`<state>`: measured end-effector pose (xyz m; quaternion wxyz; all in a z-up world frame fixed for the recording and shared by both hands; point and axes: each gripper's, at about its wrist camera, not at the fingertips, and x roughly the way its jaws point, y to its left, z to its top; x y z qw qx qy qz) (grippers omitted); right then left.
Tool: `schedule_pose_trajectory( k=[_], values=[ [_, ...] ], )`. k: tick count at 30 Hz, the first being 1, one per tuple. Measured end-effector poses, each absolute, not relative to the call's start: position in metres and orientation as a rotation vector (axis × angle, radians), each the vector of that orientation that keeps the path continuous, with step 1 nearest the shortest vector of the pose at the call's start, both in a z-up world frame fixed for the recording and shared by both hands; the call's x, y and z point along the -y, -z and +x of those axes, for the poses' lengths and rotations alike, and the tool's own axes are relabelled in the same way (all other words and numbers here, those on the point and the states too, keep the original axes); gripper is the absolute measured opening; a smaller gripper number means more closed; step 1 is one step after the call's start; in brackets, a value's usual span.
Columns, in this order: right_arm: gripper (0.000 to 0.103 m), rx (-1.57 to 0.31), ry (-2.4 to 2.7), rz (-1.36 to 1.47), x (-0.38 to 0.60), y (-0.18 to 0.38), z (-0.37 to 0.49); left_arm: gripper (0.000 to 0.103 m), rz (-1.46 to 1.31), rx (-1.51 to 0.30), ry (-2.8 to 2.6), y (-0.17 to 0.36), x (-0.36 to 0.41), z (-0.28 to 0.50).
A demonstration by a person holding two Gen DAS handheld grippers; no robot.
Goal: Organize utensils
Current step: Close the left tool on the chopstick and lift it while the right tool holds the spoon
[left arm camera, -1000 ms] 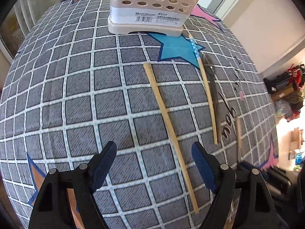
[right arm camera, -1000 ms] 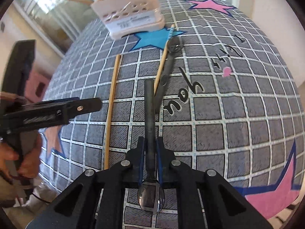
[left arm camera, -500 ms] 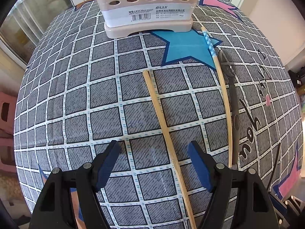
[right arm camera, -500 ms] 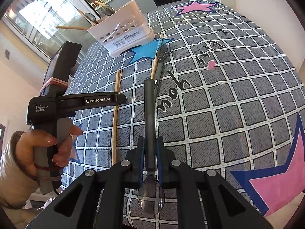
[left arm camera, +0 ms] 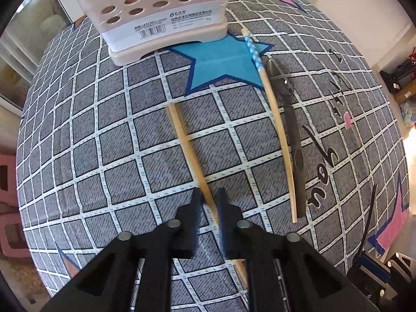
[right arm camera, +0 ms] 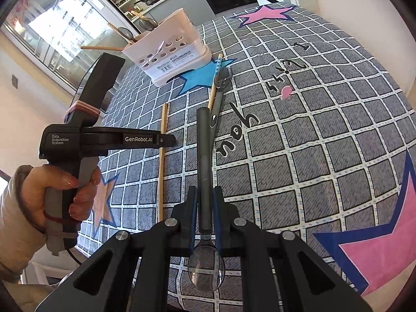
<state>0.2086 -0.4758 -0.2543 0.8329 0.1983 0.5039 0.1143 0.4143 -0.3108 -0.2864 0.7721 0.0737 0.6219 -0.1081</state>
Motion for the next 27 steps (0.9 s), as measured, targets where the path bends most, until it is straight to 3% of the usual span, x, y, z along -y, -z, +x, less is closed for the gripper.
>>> schedule_pose_trajectory(
  k=[14, 27],
  values=[
    [0.012, -1.084, -0.206, 0.403, 0.479, 0.255, 0.213, 0.037, -0.036, -1.116, 0.341, 0.265, 0.273, 0.394],
    [0.012, -1.046, -0.204, 0.386, 0.47, 0.23, 0.242, 0.037, -0.08, -0.828, 0.433, 0.179, 0.232, 0.372]
  ],
)
